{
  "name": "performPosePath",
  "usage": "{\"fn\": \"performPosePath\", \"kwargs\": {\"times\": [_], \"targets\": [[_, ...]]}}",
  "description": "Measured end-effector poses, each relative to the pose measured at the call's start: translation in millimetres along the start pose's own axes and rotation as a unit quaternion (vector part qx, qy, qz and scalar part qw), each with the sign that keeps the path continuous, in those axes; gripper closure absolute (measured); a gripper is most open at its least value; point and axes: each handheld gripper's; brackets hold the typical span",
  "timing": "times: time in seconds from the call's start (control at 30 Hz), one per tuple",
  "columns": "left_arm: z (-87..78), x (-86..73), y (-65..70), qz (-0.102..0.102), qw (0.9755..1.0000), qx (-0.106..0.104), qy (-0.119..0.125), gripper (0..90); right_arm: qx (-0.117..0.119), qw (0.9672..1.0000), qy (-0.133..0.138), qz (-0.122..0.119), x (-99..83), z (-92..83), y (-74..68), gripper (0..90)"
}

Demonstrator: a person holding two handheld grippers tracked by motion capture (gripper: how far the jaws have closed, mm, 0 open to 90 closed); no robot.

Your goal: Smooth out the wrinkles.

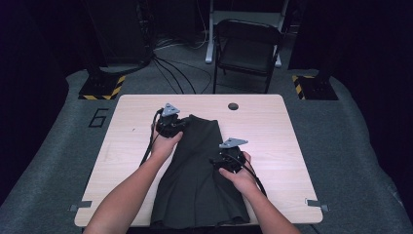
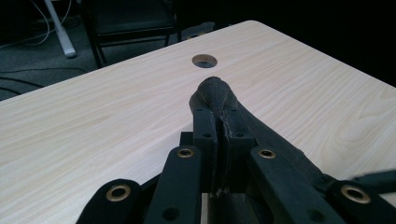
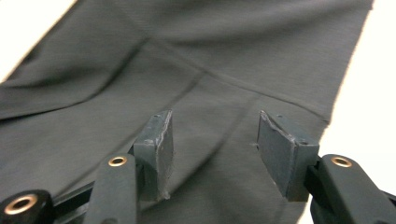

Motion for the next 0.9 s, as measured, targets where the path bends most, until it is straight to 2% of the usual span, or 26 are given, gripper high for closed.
{"fn": "performPosePath", "kwargs": {"times": [0.13,0.23,0.3,0.33,0.37,0.47,0.6,0.63,0.67,0.7,0.9], "targets": [[-3.2,1.7,-1.4,0.002,1.0,0.0,0.001,86.0,0.016,0.9992,-0.033,-0.014,-6.2,-0.8,-7.3,45.0],[-7.1,4.2,0.8,0.005,0.9999,-0.002,0.011,86.0,0.007,0.9983,-0.051,-0.026,-13.4,3.5,-2.1,44.9],[-10.0,6.3,2.3,0.01,0.9998,-0.006,0.014,86.1,0.002,0.9977,-0.063,-0.025,-18.0,5.7,3.2,44.9],[-12.3,7.6,3.2,0.012,0.9998,-0.007,0.016,86.1,0.0,0.9976,-0.068,-0.015,-20.6,6.4,5.0,45.0],[-14.2,8.6,4.1,0.013,0.9996,-0.009,0.022,86.1,0.001,0.9975,-0.068,-0.021,-22.1,7.5,8.6,45.6],[-23.2,10.5,8.0,0.017,0.9991,-0.019,0.035,86.1,0.004,0.998,-0.063,-0.011,-25.2,8.2,12.2,47.4],[-38.4,7.4,17.7,0.021,0.9975,-0.041,0.053,86.2,0.002,0.9985,-0.054,-0.003,-28.5,10.6,12.0,48.2],[-41.1,6.5,19.2,0.024,0.9972,-0.04,0.058,86.1,0.003,0.9987,-0.05,-0.008,-28.8,11.1,12.7,48.3],[-46.1,5.1,22.1,0.021,0.9966,-0.048,0.064,86.1,0.003,0.9988,-0.049,-0.008,-29.0,11.2,12.8,48.4],[-48.9,4.2,24.3,0.021,0.9961,-0.052,0.068,86.2,0.003,0.9988,-0.049,0.001,-29.8,11.1,11.9,48.5],[-72.6,-3.4,41.3,0.044,0.9924,-0.079,0.084,86.2,0.003,0.999,-0.044,0.0,-31.0,11.5,12.5,49.1]]}}
Point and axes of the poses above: each handheld gripper's, and its own axes: z roughly forward along the jaws, x roughly out of its top, y roughly to its right, and after that the axes turned 14 degrees about z, right-handed
